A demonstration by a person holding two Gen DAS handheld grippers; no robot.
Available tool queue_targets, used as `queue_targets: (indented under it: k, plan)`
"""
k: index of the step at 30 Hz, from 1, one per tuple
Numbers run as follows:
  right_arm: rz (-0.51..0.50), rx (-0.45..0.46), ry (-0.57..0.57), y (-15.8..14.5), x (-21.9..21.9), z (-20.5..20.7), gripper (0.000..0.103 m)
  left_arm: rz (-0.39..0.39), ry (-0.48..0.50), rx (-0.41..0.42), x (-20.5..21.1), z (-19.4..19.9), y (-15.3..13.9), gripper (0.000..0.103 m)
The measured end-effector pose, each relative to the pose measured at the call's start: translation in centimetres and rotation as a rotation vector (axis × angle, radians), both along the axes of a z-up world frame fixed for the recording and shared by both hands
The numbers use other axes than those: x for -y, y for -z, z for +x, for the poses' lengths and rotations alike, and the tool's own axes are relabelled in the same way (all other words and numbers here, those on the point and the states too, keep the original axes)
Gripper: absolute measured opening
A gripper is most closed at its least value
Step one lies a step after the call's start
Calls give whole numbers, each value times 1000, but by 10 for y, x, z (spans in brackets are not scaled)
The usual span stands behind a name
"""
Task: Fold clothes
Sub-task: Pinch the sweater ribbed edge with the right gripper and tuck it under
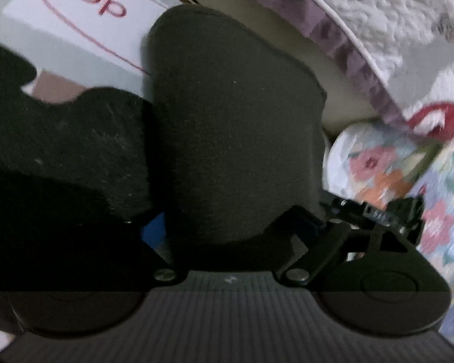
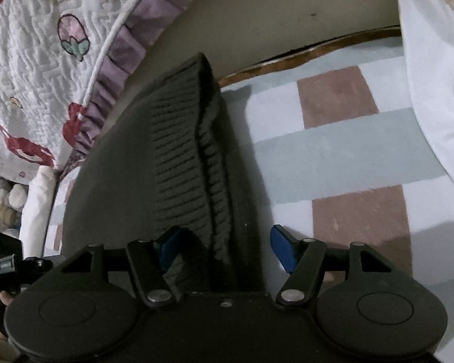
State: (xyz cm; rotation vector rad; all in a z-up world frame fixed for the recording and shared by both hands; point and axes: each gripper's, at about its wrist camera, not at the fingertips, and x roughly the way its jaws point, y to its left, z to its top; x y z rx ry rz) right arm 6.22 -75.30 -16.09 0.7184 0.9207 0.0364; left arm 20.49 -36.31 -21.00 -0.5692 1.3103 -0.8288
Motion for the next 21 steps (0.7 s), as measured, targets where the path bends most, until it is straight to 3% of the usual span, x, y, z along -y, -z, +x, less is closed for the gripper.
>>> queue_targets:
  k: [1,4,5,6,7,8,10,13,17,21]
  plan:
    - [23,16,16,2,3,0,70,-10,-18,-21,0,0,1,96]
    - [77,53,79,9,11,1,65,17,-27,-36,6,1,0,93]
    - [97,59,90,12,10,4,65,39,-18,-13,8,0,-3,87]
    - [117,65,101,14,9,7,60,63,-1,16,11,-2,-5,64]
    - [137,71,112,17,8,10,50,87,36,56,14,-4,-8,53]
    - [152,73,116,18,5,12,38,103,70,98,17,-5,-13,49]
    - [129,75,59,8,-12,18,38,117,119,161,20,-5,-29,40]
    - [46,84,-43,-15,-35,22,36,104,163,295,13,-8,-61,35]
    - [54,136,-89,-36,-48,15,28,115,145,395,5,-2,-91,34]
    - [-24,73,-80,-26,-52,22,29,252,147,346,8,15,-62,42]
